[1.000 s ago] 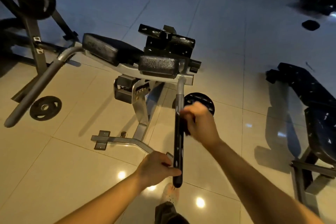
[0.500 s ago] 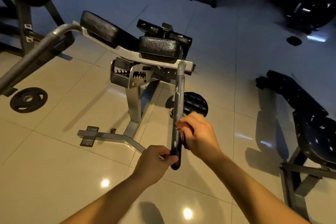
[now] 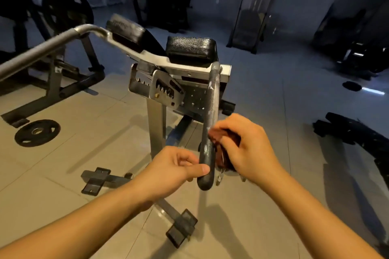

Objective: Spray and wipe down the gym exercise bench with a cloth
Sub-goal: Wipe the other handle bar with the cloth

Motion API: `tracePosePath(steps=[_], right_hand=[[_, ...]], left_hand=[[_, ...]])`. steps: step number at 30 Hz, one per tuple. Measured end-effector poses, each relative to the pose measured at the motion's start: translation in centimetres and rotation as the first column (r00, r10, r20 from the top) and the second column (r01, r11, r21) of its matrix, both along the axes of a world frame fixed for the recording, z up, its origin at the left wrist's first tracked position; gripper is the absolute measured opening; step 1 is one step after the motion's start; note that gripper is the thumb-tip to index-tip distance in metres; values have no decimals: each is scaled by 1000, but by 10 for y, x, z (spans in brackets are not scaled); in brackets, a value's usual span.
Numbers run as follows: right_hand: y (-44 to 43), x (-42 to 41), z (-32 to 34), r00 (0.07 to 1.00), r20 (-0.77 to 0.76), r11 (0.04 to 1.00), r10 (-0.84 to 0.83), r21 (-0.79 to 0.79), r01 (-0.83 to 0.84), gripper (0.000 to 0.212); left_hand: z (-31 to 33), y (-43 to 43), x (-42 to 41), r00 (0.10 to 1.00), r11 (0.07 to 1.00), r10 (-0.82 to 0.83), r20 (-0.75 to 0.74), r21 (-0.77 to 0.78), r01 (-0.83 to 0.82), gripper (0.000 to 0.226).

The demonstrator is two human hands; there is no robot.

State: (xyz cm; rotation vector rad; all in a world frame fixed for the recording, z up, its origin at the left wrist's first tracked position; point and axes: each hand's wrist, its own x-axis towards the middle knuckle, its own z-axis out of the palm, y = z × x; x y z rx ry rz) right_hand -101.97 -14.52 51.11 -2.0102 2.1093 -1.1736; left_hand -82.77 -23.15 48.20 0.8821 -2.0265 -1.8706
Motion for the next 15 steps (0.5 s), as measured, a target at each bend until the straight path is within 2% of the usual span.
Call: tracePosePath(steps=[2, 5, 9, 12, 14, 15], right_hand=[[9, 3, -6, 1000, -21, 1000, 23, -10, -23, 20], [-33, -17, 3, 997, -42, 995, -58, -88, 54, 25], [-85, -46, 14, 990, -53, 974, -134, -192, 121, 14], [-52, -26, -17, 996, 18, 959, -84, -272, 85, 25], [-3, 2, -38, 998, 67, 967, 13, -256, 4, 28], [21, 14, -47, 997, 45, 967, 64, -248, -51, 27]], left_hand=[[-6, 6, -2, 997, 996, 63, -41, -62, -65, 21], [-10, 10, -5, 989, 988, 112, -101, -99, -122, 23], [-25, 11, -6, 978, 973, 119, -170, -174, -149, 28], [-40, 14, -5, 958, 973, 144, -246, -140, -182, 32], [-44, 18, -3, 941, 975, 179, -288, -74, -209, 31], [-44, 21, -2, 932, 975, 198, -304, -39, -220, 29]])
